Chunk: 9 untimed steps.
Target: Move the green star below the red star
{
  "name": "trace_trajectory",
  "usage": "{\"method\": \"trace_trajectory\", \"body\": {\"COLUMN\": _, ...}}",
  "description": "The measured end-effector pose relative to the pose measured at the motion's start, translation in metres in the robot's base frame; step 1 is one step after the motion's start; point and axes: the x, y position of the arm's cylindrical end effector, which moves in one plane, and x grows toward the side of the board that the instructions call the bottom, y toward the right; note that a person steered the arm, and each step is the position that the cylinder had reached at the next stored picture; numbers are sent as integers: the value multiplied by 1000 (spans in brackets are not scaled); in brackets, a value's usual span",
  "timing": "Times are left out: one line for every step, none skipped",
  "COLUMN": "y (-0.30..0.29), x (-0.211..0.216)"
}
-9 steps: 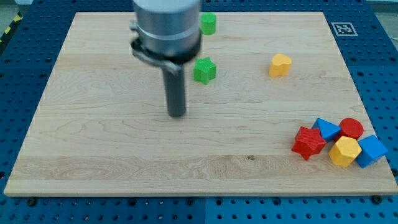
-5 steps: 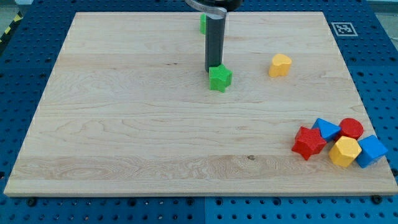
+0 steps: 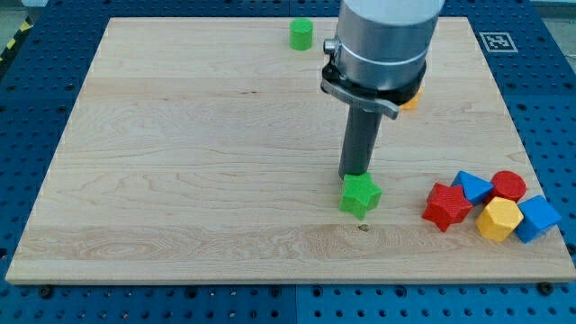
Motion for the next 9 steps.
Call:
{"method": "trace_trajectory", "body": {"y": -5, "x": 21}}
{"method": "trace_trajectory", "body": {"y": -15, "x": 37}}
{"method": "trace_trajectory", "body": {"y": -35, "x": 55}}
{"method": "trace_trajectory", "body": {"y": -43, "x": 77}}
{"method": "trace_trajectory", "body": {"y": -43, "x": 85}}
{"method": "trace_trajectory", "body": {"y": -26, "x": 83}}
{"method": "trace_trajectory", "body": {"y": 18, "x": 83}}
{"method": "trace_trajectory", "body": {"y": 33, "x": 83}}
{"method": "trace_trajectory", "body": {"y": -6, "x": 82}}
